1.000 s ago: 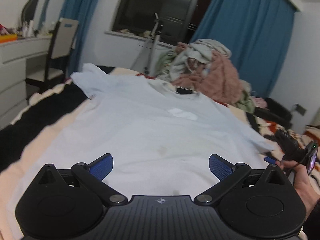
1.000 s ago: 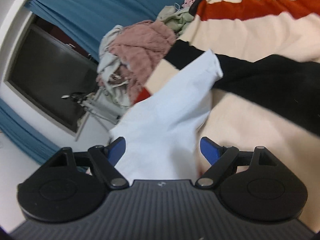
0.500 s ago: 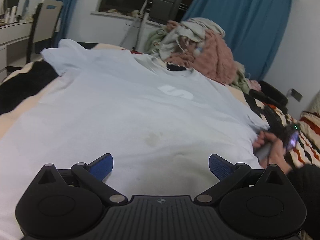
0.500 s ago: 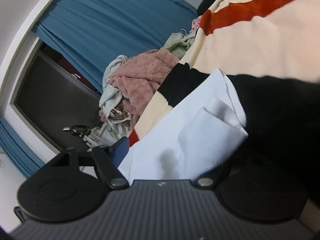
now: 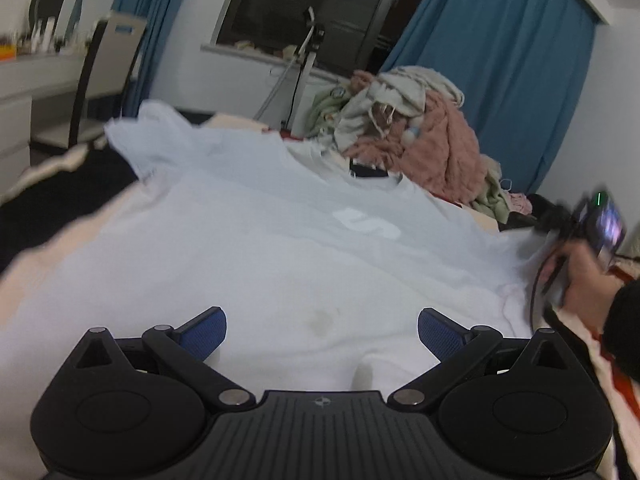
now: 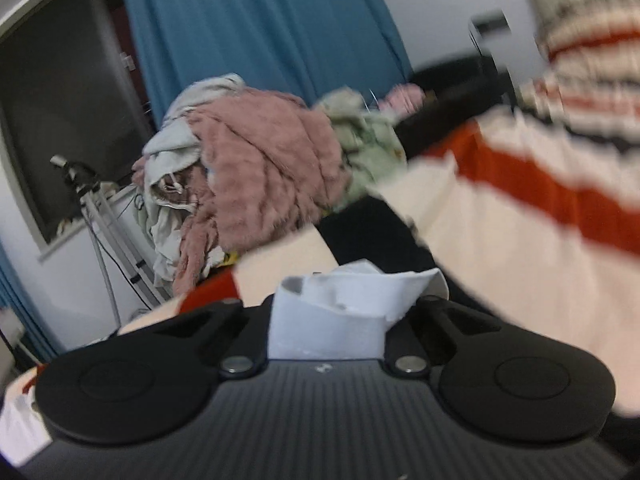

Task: Fold clothes
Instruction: 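Fold the side and sleeve over the shirt body with the right gripper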

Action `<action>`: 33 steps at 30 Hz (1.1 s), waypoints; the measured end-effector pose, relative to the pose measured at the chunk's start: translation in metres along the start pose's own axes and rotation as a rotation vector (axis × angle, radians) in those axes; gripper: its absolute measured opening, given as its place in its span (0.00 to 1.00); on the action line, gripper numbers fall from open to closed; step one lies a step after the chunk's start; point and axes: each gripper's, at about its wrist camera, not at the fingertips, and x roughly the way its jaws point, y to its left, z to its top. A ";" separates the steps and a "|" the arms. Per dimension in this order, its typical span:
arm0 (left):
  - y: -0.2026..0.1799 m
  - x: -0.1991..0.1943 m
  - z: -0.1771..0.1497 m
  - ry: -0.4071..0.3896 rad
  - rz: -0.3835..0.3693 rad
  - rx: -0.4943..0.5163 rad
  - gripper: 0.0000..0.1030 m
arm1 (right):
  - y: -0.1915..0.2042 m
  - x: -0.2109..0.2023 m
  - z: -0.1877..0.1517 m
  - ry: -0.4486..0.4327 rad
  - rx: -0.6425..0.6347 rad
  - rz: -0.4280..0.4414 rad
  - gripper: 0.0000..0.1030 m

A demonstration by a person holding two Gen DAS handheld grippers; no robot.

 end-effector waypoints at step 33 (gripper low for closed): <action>0.063 0.024 0.019 -0.029 0.157 -0.052 1.00 | 0.273 -0.065 -0.105 0.147 -0.489 0.404 0.82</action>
